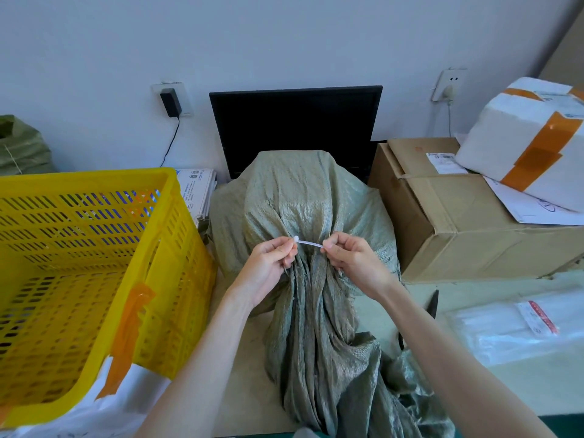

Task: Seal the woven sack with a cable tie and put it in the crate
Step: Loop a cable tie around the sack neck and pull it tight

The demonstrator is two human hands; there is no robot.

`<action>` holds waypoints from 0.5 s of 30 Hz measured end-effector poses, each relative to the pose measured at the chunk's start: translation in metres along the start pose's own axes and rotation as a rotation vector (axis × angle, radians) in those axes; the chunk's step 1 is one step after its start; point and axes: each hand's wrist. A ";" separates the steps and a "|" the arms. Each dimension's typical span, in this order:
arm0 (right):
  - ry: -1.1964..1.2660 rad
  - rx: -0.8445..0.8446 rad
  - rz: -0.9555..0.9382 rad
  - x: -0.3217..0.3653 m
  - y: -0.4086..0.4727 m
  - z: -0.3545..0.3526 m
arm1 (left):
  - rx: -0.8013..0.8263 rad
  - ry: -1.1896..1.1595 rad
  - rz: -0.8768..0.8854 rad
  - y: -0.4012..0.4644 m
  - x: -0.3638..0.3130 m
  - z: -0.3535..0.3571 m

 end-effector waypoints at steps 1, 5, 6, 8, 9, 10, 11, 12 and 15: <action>0.010 -0.002 -0.003 0.000 0.000 0.000 | 0.001 0.000 0.000 0.000 0.000 0.000; 0.030 -0.007 -0.001 0.001 -0.001 0.001 | 0.003 0.002 0.002 -0.002 0.002 -0.001; 0.024 -0.013 0.004 0.001 -0.002 0.002 | 0.002 0.000 0.003 -0.002 0.002 -0.002; 0.000 -0.015 0.007 0.002 -0.002 0.002 | 0.008 0.006 0.005 -0.002 0.002 -0.002; -0.013 -0.013 0.008 0.002 -0.002 0.002 | 0.014 0.019 0.007 -0.002 0.002 -0.002; -0.023 -0.011 0.009 0.002 -0.002 0.002 | 0.017 0.034 0.009 -0.002 0.002 -0.002; -0.032 -0.009 0.011 0.002 -0.002 0.002 | 0.018 0.046 0.010 -0.002 0.002 -0.002; -0.038 -0.008 0.012 0.002 -0.002 0.002 | 0.014 0.053 0.012 -0.002 0.002 -0.001; -0.039 -0.010 0.011 0.003 -0.002 0.002 | 0.013 0.071 0.019 -0.002 0.001 -0.001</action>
Point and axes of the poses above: each hand's wrist, its own y-axis towards the middle knuckle, its own z-axis out of the palm, x = y × z, and after that the axes turned 5 degrees about -z, right-handed
